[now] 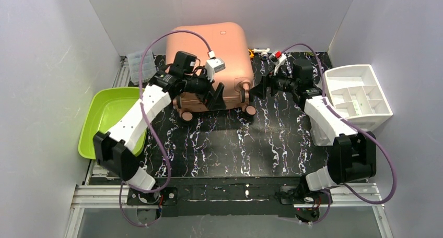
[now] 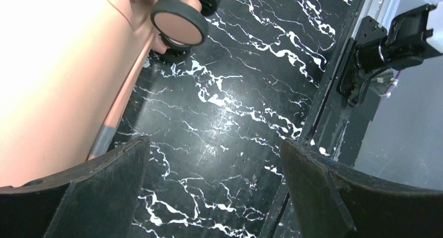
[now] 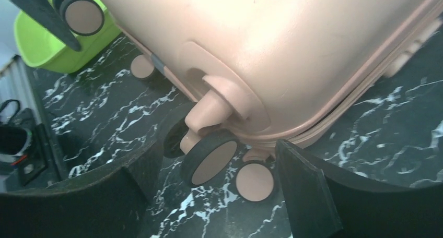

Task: Open, take out, and arrange the luggage
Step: Rotate the luggage at the center of the board.

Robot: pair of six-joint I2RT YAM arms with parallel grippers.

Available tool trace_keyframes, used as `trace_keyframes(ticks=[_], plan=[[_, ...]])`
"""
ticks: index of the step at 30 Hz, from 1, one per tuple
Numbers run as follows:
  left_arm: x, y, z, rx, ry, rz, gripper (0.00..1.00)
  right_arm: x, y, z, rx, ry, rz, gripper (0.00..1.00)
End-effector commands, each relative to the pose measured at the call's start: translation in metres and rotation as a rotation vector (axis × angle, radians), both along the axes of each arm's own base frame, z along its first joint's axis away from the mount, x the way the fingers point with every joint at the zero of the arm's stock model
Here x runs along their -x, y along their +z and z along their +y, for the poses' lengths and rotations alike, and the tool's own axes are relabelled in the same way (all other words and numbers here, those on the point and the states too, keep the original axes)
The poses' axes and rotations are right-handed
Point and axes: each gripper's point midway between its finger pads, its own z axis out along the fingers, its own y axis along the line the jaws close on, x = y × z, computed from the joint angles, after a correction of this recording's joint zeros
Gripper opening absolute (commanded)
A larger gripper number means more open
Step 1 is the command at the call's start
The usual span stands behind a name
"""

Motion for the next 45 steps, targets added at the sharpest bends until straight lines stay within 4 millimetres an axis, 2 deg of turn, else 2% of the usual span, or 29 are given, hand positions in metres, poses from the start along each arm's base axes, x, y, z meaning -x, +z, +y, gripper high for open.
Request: trace_keyframes(ticks=[1, 6, 10, 14, 20, 23, 28, 32, 35, 40, 45], plan=[[0.039, 0.029, 0.032, 0.009, -0.048, -0.165, 0.97, 0.010, -0.006, 0.016, -0.082, 0.106, 0.096, 0.84], [0.055, 0.023, 0.076, -0.045, 0.023, -0.219, 0.98, 0.002, -0.025, 0.030, -0.110, 0.164, 0.187, 0.76], [0.060, 0.017, 0.109, -0.067, 0.098, -0.223, 0.98, -0.003, -0.030, 0.039, -0.140, 0.220, 0.241, 0.72], [0.063, 0.010, 0.132, -0.075, 0.162, -0.213, 0.98, 0.000, -0.030, 0.049, -0.193, 0.304, 0.295, 0.68], [0.061, -0.002, 0.145, -0.072, 0.213, -0.183, 0.98, 0.007, -0.028, 0.053, -0.195, 0.359, 0.262, 0.28], [0.060, -0.004, 0.148, -0.068, 0.229, -0.175, 0.98, 0.014, -0.034, 0.047, -0.124, 0.350, 0.218, 0.20], [0.057, -0.005, 0.151, -0.066, 0.246, -0.164, 0.98, 0.040, -0.037, 0.040, -0.042, 0.377, 0.179, 0.12], [0.056, -0.004, 0.154, -0.069, 0.259, -0.165, 0.98, 0.069, -0.041, 0.041, 0.047, 0.432, 0.116, 0.11], [0.054, -0.001, 0.159, -0.076, 0.286, -0.174, 0.98, 0.103, -0.047, 0.050, 0.123, 0.511, 0.071, 0.12], [0.046, 0.009, 0.170, -0.103, 0.332, -0.206, 0.98, 0.155, -0.058, 0.068, 0.143, 0.642, 0.076, 0.11], [0.036, 0.024, 0.187, -0.144, 0.397, -0.262, 0.98, 0.202, -0.056, 0.075, 0.152, 0.772, 0.057, 0.10]])
